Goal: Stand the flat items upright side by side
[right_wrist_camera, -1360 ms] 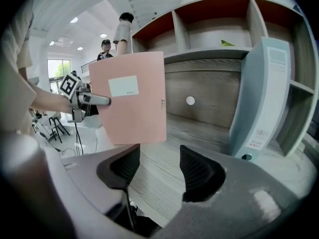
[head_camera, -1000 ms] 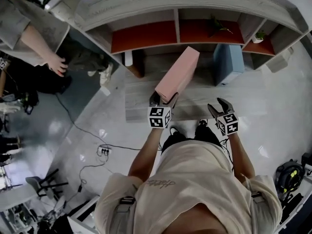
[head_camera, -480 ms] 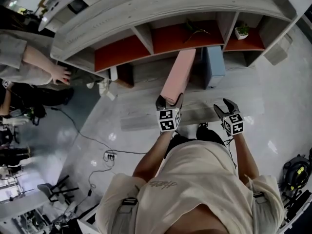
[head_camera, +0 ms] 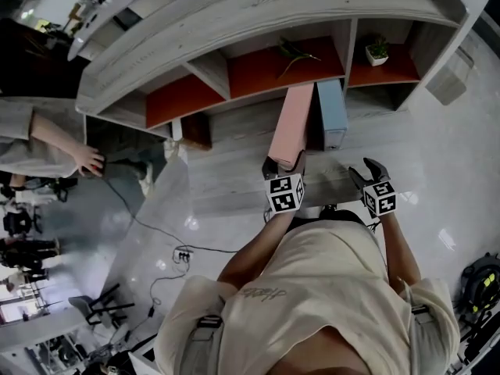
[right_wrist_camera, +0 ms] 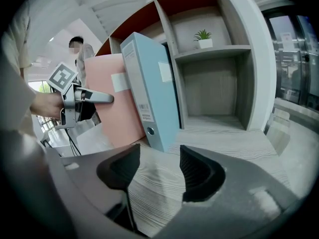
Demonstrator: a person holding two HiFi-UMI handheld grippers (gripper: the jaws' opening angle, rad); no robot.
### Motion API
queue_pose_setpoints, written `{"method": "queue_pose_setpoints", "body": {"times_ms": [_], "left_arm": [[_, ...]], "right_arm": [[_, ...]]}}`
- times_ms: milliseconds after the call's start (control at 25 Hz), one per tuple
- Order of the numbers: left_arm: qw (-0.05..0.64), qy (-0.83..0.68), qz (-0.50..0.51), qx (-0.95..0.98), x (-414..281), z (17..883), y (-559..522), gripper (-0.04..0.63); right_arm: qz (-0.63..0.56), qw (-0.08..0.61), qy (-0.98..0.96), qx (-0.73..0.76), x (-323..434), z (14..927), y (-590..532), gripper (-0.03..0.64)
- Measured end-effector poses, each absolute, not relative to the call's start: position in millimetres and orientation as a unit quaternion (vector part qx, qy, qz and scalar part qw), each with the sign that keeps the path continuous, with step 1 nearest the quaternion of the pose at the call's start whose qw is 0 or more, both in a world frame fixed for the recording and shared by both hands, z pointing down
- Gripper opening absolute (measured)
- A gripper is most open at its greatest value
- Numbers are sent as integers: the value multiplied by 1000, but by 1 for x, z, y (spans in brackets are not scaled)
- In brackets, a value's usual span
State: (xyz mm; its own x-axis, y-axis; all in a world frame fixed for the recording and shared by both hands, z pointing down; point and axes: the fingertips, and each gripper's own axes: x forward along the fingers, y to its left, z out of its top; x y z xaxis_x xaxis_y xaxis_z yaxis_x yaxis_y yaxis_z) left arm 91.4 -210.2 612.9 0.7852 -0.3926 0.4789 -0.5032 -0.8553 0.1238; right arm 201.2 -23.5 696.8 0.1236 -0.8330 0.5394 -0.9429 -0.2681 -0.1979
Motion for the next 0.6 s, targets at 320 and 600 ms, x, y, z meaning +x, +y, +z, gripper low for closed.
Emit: {"method": "queue_pose_setpoints", "body": {"times_ms": [320, 600], "left_arm": [[142, -188, 255, 938, 131, 621, -196, 371], [93, -14, 297, 950, 152, 623, -176, 402]], "right_arm": [[303, 104, -607, 727, 226, 717, -25, 249], [312, 104, -624, 709, 234, 729, -43, 247]]}}
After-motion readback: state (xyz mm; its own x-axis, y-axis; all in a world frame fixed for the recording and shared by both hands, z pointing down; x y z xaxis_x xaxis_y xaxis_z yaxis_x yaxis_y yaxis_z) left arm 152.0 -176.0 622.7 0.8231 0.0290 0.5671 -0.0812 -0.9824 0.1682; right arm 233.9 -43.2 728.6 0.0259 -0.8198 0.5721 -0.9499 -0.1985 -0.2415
